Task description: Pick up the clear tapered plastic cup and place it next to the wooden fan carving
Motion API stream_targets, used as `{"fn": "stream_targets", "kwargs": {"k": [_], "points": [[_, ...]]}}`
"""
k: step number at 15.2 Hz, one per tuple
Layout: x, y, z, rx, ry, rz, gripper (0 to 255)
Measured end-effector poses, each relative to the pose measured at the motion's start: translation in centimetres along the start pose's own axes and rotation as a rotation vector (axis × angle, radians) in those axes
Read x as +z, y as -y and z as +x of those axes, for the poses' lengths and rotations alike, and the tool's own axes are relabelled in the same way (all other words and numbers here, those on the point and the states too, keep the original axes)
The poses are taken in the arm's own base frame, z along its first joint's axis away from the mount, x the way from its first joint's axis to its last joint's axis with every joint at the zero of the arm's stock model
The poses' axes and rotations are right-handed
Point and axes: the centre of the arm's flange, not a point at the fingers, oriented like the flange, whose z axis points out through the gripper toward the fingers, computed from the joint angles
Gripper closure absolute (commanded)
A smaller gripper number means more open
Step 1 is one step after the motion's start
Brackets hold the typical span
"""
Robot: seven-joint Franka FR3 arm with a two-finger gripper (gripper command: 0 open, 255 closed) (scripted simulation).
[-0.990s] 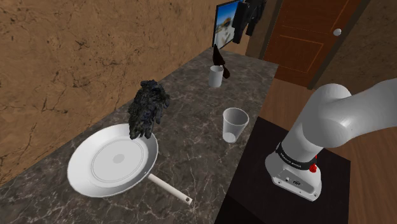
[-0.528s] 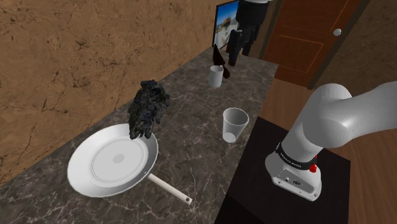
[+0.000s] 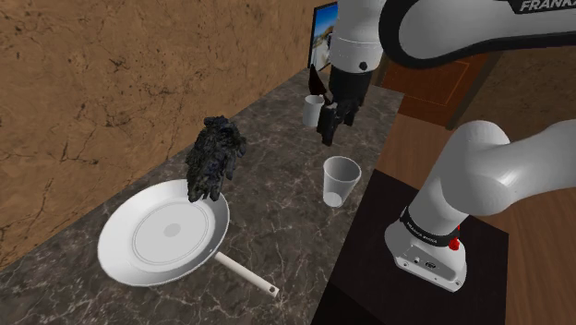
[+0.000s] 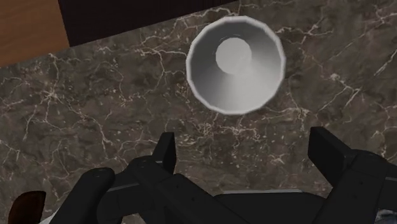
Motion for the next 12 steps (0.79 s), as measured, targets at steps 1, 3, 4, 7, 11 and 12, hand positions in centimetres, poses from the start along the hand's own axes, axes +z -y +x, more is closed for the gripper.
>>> {"fn": "stream_targets", "kwargs": {"k": [1,3,4,7,11,12], "points": [[1.1,0.8,-0.2,0.004,0.005,-0.005,0],[3.0,2.5,-1.1,0.012,0.015,-0.016,0],[4.0,2.9,-1.3,0.016,0.02,-0.021,0],[7.2,5.0,-2.2,0.027,0.034,-0.036,0],[9.6,5.5,-2.5,0.031,0.037,-0.039,0],[10.2,5.5,-2.6,0.031,0.037,-0.039,0]]}}
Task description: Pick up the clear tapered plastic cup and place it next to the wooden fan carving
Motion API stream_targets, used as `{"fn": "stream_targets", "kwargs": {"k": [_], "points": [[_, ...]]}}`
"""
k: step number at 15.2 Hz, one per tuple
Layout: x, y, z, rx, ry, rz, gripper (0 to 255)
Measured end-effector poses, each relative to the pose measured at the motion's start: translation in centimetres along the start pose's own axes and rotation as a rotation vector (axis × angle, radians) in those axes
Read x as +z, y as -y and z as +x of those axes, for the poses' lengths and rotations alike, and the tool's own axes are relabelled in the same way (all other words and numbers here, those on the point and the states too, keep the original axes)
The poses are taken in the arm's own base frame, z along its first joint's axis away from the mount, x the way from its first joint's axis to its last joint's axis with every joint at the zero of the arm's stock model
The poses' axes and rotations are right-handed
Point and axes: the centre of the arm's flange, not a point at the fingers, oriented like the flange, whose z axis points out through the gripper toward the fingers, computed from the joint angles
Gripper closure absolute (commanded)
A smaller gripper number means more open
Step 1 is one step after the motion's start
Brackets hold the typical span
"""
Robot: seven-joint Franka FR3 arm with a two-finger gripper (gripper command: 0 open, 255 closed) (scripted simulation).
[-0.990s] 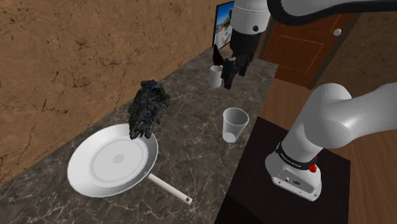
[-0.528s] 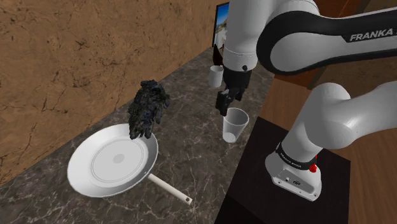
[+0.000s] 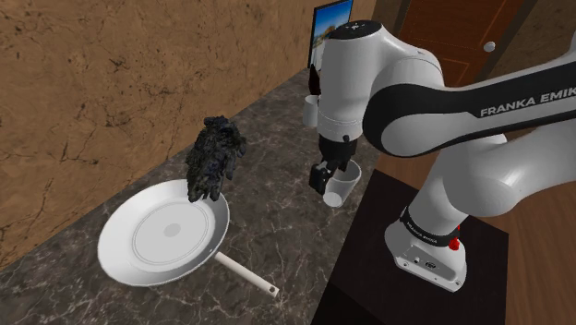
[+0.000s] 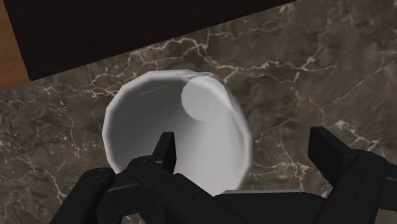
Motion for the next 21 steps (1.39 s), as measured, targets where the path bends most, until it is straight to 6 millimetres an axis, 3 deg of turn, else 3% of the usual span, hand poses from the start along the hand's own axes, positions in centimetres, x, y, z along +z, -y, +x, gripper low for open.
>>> {"fn": "stream_targets", "kwargs": {"k": [3,9,10,21], "points": [[1.4,0.1,0.0,0.0,0.0,0.0,0],[1.8,0.1,0.0,0.0,0.0,0.0,0],[1.8,0.1,0.0,0.0,0.0,0.0,255],[1.6,0.0,0.0,0.0,0.0,0.0,255]]}}
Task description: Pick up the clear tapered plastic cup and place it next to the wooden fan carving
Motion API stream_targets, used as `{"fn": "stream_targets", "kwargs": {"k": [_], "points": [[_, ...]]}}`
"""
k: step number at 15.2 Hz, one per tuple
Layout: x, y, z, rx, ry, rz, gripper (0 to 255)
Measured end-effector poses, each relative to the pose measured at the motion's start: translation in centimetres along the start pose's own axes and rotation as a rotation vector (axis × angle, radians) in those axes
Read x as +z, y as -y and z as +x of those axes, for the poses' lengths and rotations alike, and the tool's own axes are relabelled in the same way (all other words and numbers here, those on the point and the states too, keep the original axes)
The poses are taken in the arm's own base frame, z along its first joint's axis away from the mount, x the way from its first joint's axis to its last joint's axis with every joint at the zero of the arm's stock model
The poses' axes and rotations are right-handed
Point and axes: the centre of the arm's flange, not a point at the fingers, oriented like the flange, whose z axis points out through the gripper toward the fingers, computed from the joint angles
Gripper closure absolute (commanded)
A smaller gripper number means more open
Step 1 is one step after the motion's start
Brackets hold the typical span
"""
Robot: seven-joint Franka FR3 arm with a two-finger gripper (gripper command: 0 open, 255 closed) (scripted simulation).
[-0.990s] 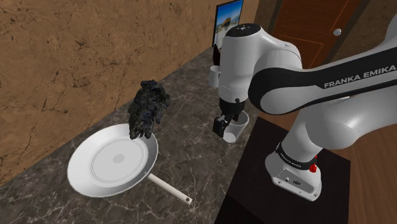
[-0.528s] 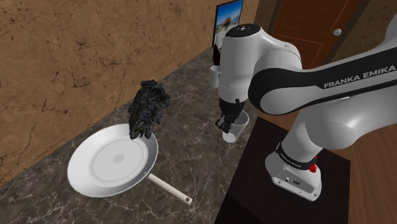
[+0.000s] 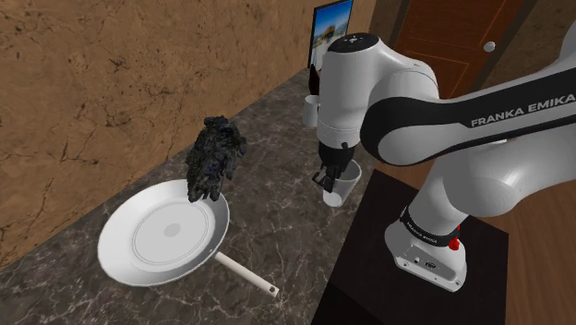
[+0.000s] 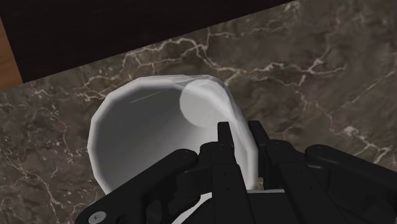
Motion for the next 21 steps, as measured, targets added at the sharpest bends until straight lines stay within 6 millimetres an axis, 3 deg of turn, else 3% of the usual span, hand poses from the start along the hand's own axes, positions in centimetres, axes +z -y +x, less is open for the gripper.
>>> {"fn": "stream_targets", "kwargs": {"k": [21], "points": [[-10.7,-1.4,-0.2,0.0,0.0,0.0,255]]}}
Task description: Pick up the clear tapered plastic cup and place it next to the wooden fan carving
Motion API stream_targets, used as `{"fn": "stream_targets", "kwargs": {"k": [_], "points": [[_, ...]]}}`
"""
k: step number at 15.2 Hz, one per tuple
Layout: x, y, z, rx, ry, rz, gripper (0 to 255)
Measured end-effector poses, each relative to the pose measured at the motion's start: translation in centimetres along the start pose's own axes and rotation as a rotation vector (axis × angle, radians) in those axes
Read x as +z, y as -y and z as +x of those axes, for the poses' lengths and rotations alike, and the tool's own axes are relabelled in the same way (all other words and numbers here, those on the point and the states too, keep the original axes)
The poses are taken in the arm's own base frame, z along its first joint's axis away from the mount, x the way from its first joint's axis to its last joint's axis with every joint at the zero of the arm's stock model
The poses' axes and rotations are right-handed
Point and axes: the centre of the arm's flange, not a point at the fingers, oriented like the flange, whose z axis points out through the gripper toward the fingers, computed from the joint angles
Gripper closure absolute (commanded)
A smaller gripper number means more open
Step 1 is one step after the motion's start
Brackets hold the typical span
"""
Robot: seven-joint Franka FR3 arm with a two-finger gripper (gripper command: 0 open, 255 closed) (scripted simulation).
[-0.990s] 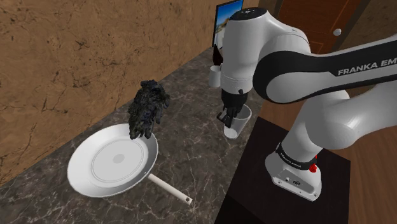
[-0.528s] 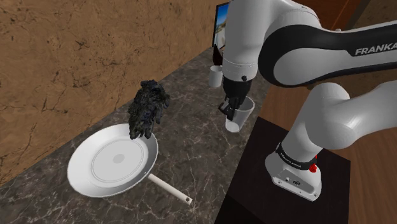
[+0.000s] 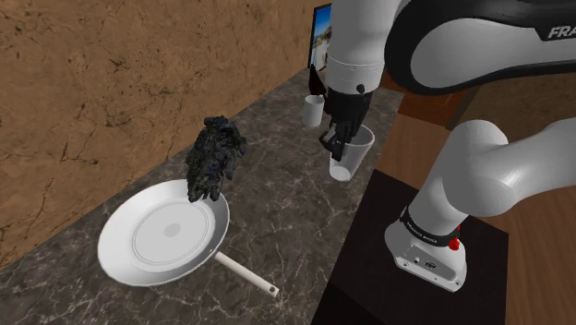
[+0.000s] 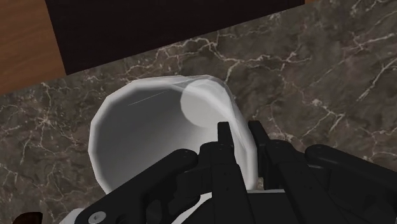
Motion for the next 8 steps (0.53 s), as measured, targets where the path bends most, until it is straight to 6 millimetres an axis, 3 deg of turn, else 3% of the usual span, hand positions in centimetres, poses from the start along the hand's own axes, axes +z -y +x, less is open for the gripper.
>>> {"fn": "stream_targets", "kwargs": {"k": [8], "points": [[-4.2,-0.6,-0.1,0.0,0.0,0.0,255]]}}
